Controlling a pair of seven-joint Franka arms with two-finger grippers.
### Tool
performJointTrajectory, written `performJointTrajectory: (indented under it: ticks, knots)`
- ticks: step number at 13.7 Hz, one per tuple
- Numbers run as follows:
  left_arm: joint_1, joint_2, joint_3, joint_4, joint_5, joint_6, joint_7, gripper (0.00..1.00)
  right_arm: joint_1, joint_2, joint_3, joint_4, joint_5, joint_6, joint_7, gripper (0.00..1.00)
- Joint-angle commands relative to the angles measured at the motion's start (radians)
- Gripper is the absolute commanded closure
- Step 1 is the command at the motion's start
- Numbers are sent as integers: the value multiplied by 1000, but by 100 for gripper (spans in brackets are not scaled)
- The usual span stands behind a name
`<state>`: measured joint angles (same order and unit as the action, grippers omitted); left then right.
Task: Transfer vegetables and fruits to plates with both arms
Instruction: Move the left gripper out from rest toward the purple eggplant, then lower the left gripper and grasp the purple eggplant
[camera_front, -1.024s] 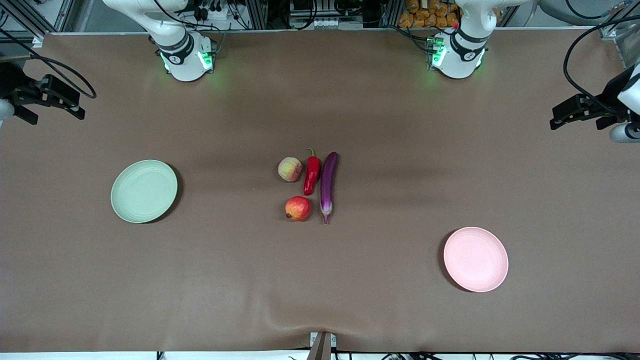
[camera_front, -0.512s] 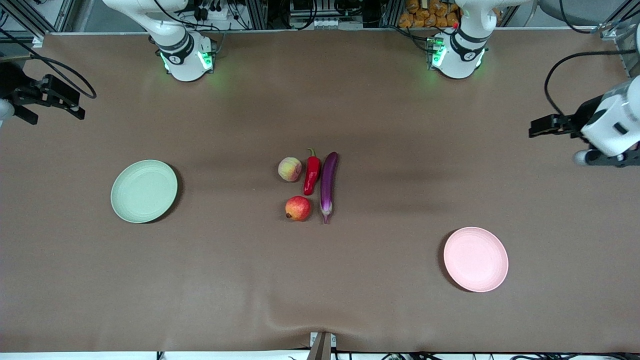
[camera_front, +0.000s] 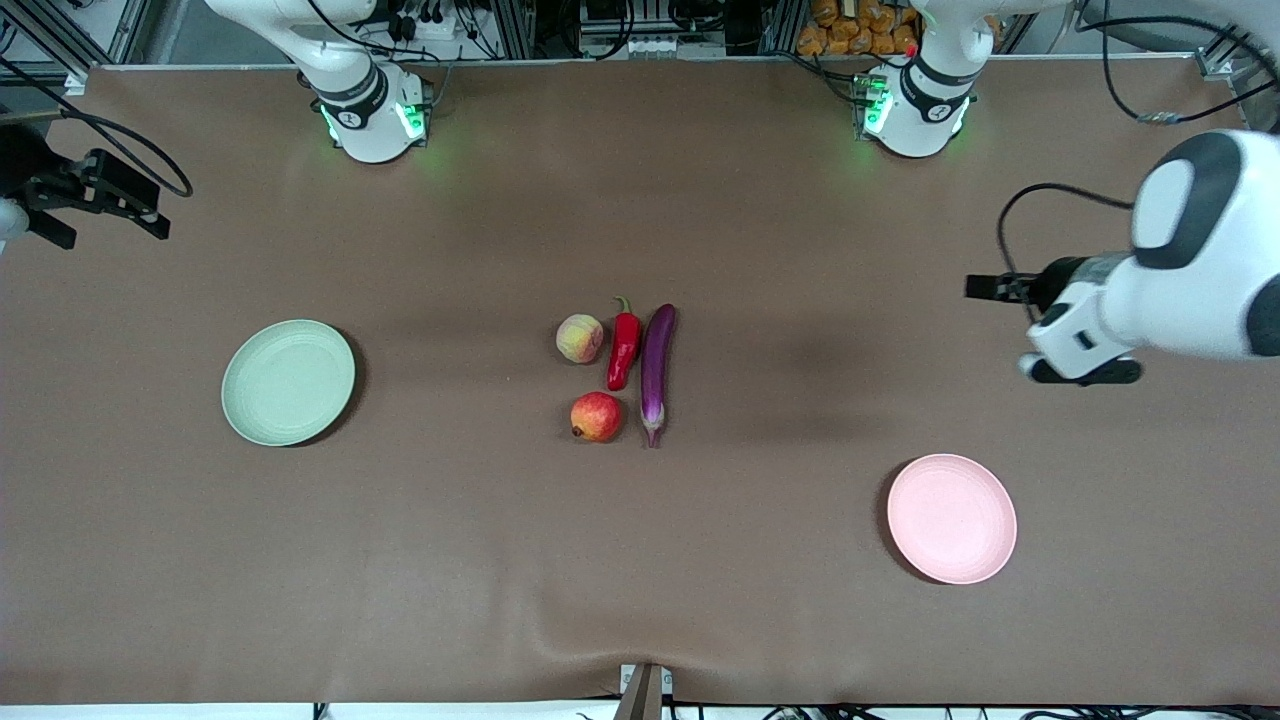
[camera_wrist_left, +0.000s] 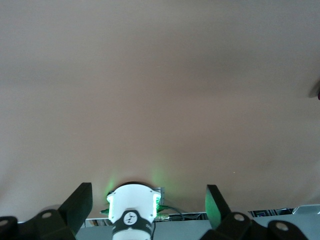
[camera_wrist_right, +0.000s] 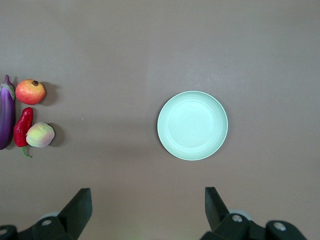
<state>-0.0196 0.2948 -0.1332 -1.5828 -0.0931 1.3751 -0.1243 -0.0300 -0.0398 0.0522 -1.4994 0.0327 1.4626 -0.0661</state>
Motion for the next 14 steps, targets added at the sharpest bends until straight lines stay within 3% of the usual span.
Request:
performJointTrajectory:
  ticks: [1, 4, 8, 14]
  knots:
    - [-68, 50, 4, 24, -58, 74, -49, 0, -8, 0, 1, 7, 18, -5, -8, 0]
    - [-138, 92, 4, 29, -143, 224, -132, 0, -10, 0, 1, 7, 18, -5, -8, 0]
    - [-226, 170, 4, 81, -197, 295, -241, 0, -10, 0, 1, 7, 18, -5, -8, 0]
    - [-324, 247, 7, 93, -198, 447, -299, 0, -11, 0, 1, 7, 18, -5, -8, 0]
